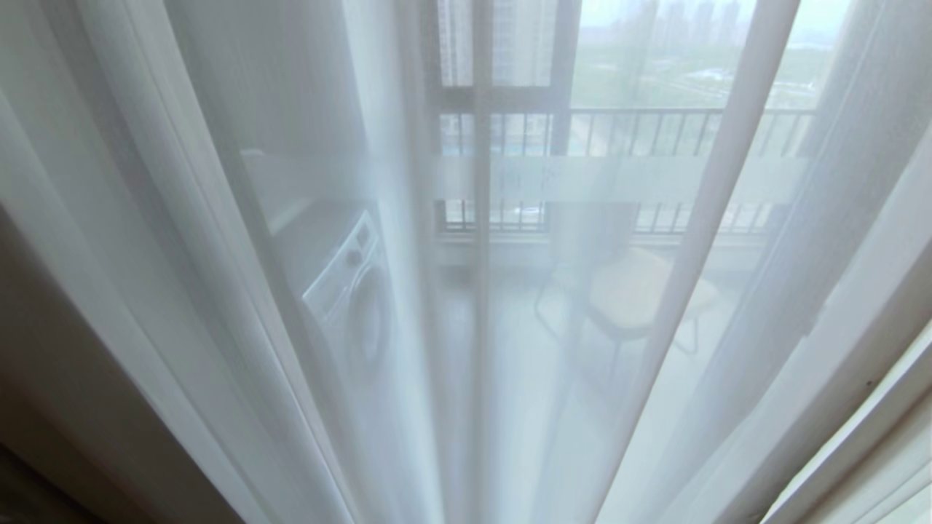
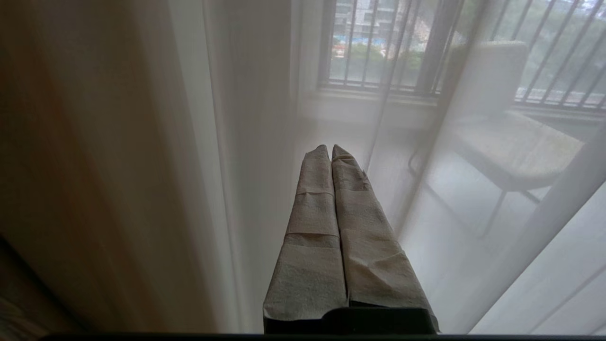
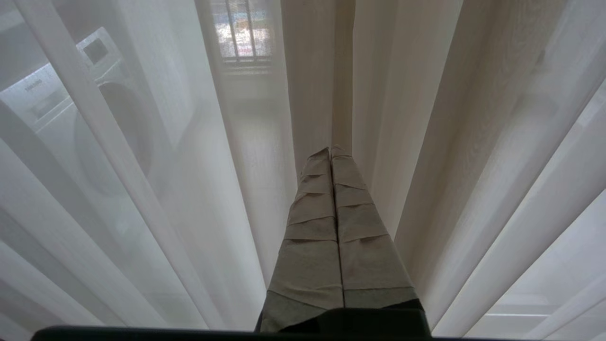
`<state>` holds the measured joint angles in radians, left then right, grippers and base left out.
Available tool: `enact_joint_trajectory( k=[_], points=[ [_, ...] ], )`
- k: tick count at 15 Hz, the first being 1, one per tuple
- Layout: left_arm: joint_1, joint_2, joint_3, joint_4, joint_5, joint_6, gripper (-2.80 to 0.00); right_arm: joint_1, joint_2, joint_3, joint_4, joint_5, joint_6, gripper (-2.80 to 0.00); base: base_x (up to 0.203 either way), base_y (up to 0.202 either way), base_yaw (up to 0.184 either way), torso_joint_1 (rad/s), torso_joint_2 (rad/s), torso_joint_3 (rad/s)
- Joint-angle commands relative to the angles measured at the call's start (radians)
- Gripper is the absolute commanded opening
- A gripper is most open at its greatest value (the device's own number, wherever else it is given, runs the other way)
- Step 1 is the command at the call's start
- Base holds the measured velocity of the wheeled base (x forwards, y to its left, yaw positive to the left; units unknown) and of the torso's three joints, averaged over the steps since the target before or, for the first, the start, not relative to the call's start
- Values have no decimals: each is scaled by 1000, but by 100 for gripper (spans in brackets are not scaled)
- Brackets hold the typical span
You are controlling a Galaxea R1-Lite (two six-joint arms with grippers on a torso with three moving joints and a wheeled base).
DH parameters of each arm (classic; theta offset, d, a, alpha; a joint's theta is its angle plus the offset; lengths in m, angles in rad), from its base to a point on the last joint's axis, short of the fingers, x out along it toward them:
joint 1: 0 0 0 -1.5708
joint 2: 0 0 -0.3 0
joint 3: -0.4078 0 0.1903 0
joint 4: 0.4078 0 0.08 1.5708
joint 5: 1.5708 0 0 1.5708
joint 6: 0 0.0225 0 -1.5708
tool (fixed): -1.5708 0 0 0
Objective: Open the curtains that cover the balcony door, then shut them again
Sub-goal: Close the outer curtains on both sides
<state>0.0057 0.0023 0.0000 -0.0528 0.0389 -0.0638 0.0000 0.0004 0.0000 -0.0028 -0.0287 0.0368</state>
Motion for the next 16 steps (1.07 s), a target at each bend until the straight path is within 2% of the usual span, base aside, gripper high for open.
enact_joint_trajectory(
  k=[1,11,16],
  points=[
    [0,-1,0,-1,1,-1,-280,0,0,0,0,0,0,-280,0,193,0,3,-2,6],
    [0,-1,0,-1,1,-4,-280,0,0,0,0,0,0,-280,0,185,0,1,2,3],
    [0,-1,0,-1,1,-4,-280,0,0,0,0,0,0,-280,0,16,1,0,2,0]
  ],
)
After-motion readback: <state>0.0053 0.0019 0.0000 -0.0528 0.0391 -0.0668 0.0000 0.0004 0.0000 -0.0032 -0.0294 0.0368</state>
